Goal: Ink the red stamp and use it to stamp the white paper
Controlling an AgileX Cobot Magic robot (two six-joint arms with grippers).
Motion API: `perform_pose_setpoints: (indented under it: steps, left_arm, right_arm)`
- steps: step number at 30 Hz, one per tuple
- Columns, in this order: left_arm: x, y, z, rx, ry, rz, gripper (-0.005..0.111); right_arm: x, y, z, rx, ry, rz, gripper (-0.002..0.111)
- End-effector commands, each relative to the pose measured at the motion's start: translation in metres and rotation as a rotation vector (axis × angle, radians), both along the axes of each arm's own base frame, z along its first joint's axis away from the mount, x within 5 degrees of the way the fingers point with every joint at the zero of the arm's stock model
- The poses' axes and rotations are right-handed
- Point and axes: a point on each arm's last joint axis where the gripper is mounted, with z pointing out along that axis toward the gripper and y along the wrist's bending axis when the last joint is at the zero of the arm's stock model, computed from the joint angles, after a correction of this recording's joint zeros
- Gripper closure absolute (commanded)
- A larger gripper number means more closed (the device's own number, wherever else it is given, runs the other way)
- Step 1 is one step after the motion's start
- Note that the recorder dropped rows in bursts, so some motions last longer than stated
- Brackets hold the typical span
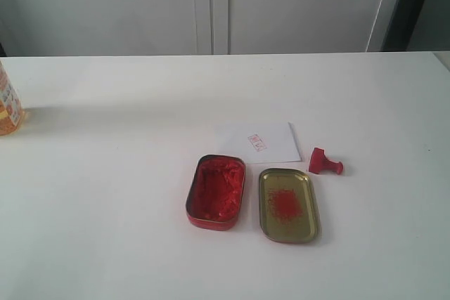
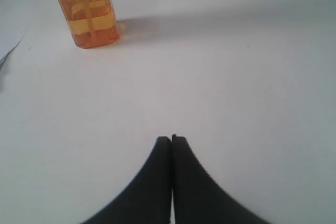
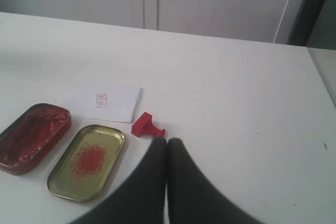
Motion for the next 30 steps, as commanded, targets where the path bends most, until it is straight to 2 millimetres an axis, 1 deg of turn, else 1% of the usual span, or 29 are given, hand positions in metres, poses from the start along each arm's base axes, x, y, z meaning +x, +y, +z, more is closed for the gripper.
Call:
perform_pose_setpoints:
  steps: [1, 6, 30]
  left_arm:
    - [0.0, 0.0001, -0.0009, -0.004, -0.001, 0.003, 0.107]
    - [0.0, 0.0001, -0.0009, -0.004, -0.001, 0.003, 0.107]
    - [0.0, 0.0001, -0.0009, -0.004, -0.001, 0.003, 0.107]
  right_arm:
    - [-0.0086, -0.0024, -0.0103, -0.001, -0.054, -0.006, 0.108]
    - [-0.007, -0.0023, -0.018, 0.001, -0.074, -0.007, 0.108]
    - [-0.0068, -0.0023, -0.0183, 0.001, -0.075, -0.007, 0.108]
